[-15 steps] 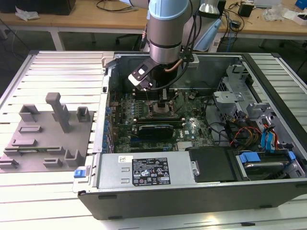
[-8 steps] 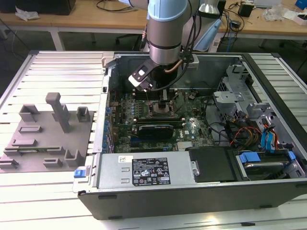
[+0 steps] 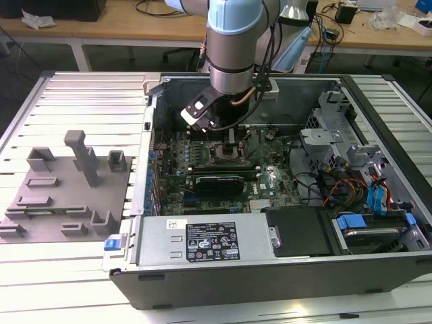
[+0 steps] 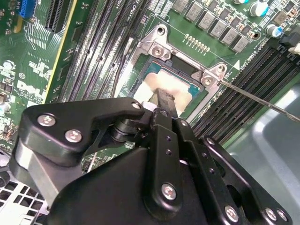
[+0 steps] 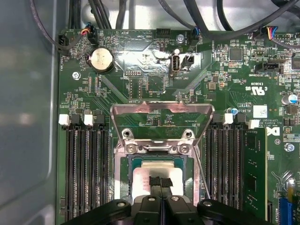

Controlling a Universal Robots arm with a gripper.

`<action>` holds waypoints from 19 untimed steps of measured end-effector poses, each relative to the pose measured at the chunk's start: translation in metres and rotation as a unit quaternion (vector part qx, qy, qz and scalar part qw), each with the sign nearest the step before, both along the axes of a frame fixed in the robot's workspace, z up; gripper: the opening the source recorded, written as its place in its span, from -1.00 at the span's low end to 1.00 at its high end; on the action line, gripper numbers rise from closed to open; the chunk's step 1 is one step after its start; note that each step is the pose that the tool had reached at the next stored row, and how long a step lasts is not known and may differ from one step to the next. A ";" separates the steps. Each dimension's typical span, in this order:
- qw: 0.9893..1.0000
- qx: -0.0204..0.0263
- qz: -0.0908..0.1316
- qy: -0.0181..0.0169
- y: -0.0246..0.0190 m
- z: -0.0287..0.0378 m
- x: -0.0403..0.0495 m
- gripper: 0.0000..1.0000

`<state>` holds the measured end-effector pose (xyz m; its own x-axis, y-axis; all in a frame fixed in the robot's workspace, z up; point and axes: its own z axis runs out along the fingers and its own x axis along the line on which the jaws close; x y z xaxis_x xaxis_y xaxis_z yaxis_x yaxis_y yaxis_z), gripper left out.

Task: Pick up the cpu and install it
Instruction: 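Place the cpu into insertion slot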

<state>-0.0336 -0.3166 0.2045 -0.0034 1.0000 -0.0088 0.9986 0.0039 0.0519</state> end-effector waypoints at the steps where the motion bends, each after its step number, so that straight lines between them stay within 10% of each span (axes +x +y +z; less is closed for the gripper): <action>1: 1.000 0.000 0.000 0.000 0.0001 -0.0007 0.0000 -0.79; 10: 1.000 0.001 0.000 0.000 0.0003 0.0022 0.0001 -0.79; 19: 1.000 0.000 0.000 0.000 0.0001 0.0432 0.0001 -0.79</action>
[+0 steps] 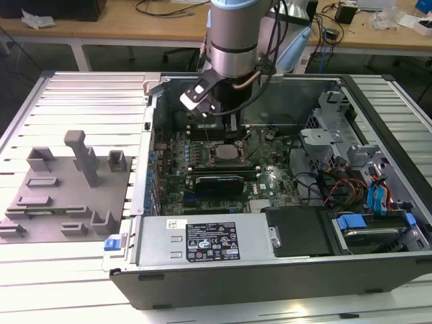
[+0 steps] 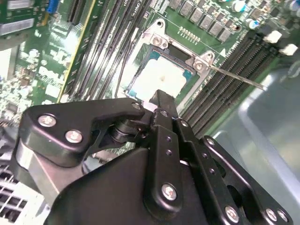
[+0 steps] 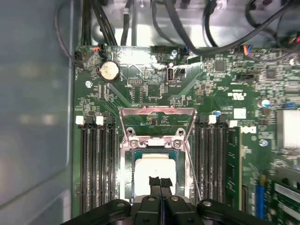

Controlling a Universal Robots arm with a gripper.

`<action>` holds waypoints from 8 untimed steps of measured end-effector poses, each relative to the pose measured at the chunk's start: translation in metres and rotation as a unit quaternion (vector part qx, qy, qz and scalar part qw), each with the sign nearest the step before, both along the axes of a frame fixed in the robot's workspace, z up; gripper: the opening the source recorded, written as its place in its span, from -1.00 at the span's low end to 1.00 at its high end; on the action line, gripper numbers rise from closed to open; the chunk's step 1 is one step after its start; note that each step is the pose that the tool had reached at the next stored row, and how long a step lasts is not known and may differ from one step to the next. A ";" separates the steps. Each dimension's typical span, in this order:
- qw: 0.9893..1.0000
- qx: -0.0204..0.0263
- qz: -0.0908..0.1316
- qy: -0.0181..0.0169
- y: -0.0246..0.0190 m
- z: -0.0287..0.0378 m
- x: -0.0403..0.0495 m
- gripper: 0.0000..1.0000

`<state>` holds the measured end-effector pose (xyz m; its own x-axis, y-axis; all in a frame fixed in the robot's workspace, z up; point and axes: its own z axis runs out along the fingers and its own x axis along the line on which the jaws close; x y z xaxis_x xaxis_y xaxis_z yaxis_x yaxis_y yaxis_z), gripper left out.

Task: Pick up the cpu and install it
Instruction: 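Place the cpu into insertion slot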

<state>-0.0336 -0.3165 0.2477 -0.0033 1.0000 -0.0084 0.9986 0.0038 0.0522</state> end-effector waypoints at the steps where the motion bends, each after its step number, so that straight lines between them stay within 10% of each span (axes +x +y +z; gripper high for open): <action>1: 1.000 0.000 0.000 0.000 0.0000 0.0070 0.0000 -0.79; 8: 1.000 0.000 0.000 0.006 -0.0006 0.0168 0.0060 -0.79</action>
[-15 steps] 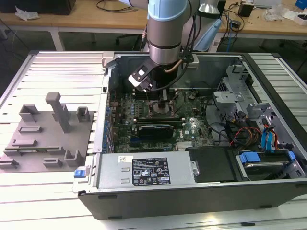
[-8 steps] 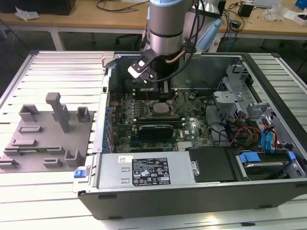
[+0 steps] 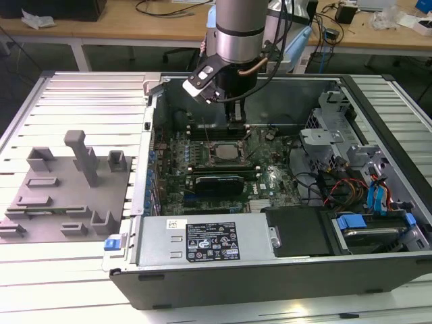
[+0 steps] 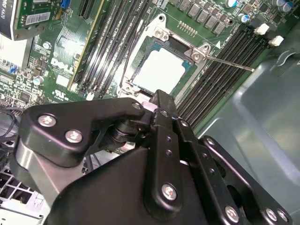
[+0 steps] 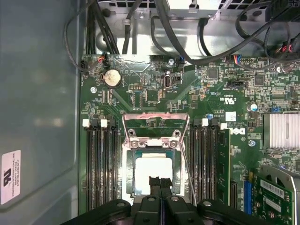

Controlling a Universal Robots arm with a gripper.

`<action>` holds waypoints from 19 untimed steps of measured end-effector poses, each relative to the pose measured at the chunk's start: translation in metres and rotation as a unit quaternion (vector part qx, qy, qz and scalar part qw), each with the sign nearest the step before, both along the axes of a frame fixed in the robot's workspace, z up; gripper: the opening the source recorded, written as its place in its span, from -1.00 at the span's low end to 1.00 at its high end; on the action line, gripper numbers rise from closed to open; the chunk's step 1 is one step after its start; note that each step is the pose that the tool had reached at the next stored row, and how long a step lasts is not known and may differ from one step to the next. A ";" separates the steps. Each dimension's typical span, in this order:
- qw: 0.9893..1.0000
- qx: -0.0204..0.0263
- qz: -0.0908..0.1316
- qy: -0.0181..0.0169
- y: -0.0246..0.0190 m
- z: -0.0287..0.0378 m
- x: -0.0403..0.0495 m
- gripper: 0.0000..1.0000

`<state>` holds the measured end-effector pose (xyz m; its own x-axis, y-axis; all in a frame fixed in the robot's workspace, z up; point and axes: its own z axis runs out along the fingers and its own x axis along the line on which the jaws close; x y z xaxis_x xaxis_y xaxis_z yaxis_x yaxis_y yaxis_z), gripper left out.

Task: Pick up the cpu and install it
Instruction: 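Place the cpu into insertion slot, then close the cpu cover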

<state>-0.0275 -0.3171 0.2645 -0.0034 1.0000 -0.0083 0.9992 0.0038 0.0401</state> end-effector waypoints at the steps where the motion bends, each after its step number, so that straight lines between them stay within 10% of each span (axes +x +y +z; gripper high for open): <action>1: 1.000 0.000 0.000 0.000 0.0000 0.0000 0.0001 -0.79; 9: 1.000 0.000 0.000 0.002 0.0000 0.0000 0.0032 -0.79; 12: 1.000 0.000 0.000 0.002 0.0000 0.0207 0.0037 -0.79; 14: 1.000 0.000 0.000 0.002 0.0000 0.0218 0.0037 -0.79; 19: 1.000 0.000 0.000 0.003 -0.0024 0.0218 0.0440 -0.79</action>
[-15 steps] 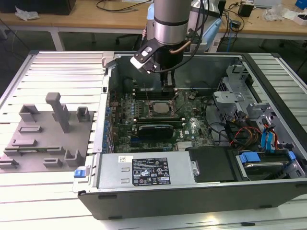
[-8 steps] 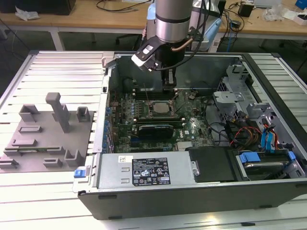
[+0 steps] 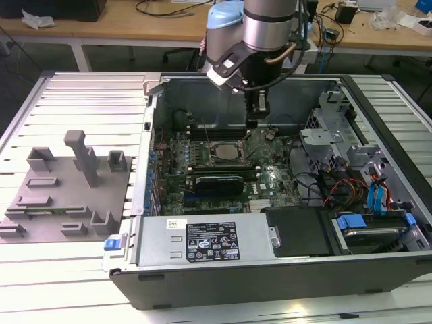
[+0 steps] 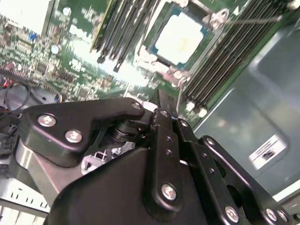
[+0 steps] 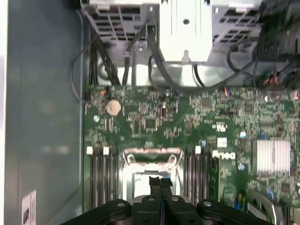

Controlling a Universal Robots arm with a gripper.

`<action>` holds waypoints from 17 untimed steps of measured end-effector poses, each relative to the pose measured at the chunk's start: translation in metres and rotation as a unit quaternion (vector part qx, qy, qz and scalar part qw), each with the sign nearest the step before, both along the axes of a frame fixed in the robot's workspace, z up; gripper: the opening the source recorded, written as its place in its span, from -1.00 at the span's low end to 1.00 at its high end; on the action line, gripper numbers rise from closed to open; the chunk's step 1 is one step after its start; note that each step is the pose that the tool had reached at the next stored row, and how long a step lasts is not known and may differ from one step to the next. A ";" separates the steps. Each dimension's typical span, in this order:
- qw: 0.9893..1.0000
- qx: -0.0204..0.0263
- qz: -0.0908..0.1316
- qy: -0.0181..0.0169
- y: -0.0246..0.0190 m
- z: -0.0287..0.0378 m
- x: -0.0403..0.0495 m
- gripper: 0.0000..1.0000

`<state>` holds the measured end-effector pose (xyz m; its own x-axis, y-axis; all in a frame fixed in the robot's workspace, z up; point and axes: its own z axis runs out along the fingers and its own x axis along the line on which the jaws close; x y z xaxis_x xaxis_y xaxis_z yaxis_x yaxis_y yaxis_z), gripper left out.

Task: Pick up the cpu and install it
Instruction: 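Close the cpu cover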

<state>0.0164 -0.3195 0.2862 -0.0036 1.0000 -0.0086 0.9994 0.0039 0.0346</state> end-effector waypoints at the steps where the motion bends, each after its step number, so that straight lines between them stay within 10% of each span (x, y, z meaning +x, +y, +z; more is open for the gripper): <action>1: 1.000 0.000 0.000 0.000 -0.0003 0.0000 0.0050 -0.79; 6: 1.000 0.000 0.000 0.004 -0.0024 -0.0061 0.0495 -0.79; 11: 1.000 0.000 0.000 0.011 -0.0018 -0.0285 0.0525 -0.79; 14: 1.000 0.000 0.000 0.011 0.0131 -0.0338 0.0441 -0.79; 17: 1.000 0.000 0.000 0.011 0.0167 -0.0344 0.0352 -0.79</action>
